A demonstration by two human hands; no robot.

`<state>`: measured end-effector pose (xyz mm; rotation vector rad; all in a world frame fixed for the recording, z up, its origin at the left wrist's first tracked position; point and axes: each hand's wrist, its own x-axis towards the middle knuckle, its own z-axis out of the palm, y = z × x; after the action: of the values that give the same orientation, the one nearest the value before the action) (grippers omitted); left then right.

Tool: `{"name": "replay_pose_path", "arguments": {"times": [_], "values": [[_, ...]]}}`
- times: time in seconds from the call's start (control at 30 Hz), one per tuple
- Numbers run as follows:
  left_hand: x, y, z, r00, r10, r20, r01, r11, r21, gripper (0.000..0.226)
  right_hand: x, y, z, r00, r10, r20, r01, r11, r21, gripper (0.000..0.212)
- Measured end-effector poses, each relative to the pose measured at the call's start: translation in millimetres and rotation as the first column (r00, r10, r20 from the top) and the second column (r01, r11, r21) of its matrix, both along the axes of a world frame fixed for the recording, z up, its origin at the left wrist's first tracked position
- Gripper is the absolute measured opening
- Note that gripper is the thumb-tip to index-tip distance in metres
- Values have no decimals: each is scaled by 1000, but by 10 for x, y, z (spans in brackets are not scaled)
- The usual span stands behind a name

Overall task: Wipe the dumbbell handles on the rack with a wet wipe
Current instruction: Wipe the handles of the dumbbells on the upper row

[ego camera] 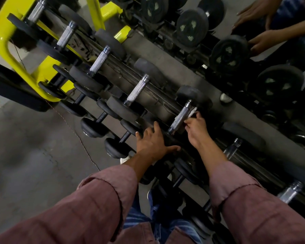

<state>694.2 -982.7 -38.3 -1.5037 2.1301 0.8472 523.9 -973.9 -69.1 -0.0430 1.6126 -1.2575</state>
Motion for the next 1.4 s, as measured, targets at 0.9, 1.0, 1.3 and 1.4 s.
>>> {"name": "replay_pose_path", "arguments": {"times": [0.9, 1.0, 1.3, 1.4], "values": [[-8, 21, 7, 1000, 2, -3, -2, 1000, -24, 138, 154, 229, -125, 758, 592, -273, -491, 795, 357, 22], [-6, 20, -5, 1000, 16, -18, -16, 1000, -15, 138, 95, 302, -52, 655, 673, -343, -532, 734, 423, 14], [-6, 28, -28, 1000, 21, -22, -22, 999, -28, 136, 58, 253, 282, 139, 814, -564, -621, 515, 591, 24], [-10, 26, -63, 999, 27, -31, -28, 999, -42, 136, 146, 191, 334, 5, 759, -651, -623, 511, 592, 17]]}}
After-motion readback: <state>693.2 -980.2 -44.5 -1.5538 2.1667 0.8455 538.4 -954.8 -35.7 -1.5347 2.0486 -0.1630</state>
